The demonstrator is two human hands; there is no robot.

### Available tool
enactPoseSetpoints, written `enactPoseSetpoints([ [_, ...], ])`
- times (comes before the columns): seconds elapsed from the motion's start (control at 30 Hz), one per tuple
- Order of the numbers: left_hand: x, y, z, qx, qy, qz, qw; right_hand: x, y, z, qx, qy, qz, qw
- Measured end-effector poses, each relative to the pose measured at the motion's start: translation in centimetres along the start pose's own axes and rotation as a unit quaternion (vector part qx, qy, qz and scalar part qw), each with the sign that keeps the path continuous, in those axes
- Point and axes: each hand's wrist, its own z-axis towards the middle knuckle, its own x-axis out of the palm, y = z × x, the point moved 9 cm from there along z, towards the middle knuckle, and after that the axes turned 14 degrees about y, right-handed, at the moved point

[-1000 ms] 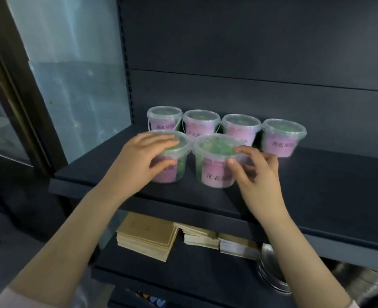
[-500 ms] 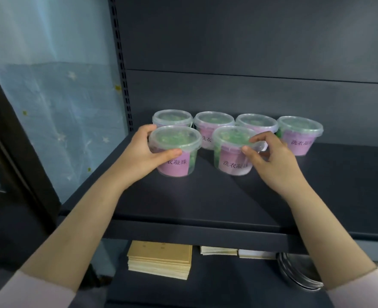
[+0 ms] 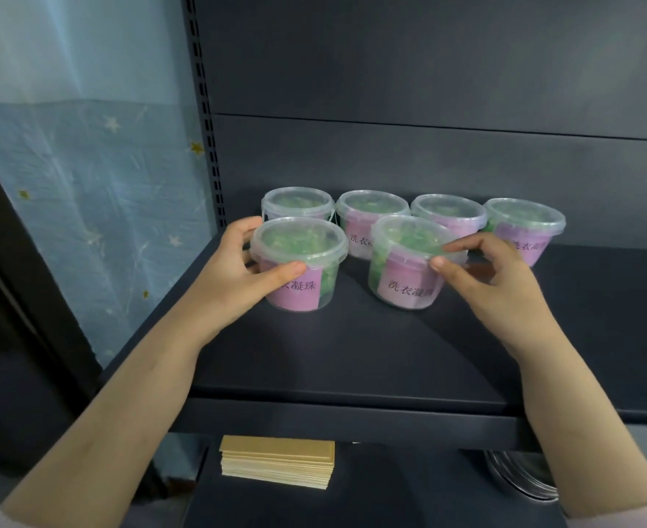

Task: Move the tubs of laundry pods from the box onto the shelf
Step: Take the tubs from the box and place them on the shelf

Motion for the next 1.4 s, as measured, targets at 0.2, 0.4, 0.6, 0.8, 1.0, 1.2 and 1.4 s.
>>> enactPoseSetpoints([
  [0.2,1.0,-0.6,0.7,0.011,0.002,-0.005,1.000,-1.8,-1.3,-0.2,0.021,-0.055,-0.003,0.998],
  [0.4,2.7,-1.7,2.0,-0.009,0.012,0.073,0.997,-1.7,-1.3,-0.3,0.029,-0.062,-0.009,0.998],
  [0.6,4.0,-2.7,2.2,0.011,0.004,0.099,0.995,-2.1,-1.4,-0.6,0.035,-0.069,0.005,0.997],
  [0.8,4.3,-2.6,2.6,0.012,0.001,0.118,0.993,-2.0,-1.2,-0.7,0.036,-0.071,-0.001,0.997],
  [1.0,4.1,-2.2,2.0,0.031,0.007,0.152,0.988,-2.2,-1.3,-0.8,0.035,-0.074,0.006,0.997],
  [1.2,4.0,-2.4,2.4,0.030,-0.012,0.189,0.981,-2.3,-1.4,-0.7,0.045,-0.079,0.005,0.996],
  [1.4,4.4,-2.5,1.9,0.023,-0.006,0.205,0.978,-1.9,-1.4,-0.5,0.045,-0.064,0.002,0.997],
])
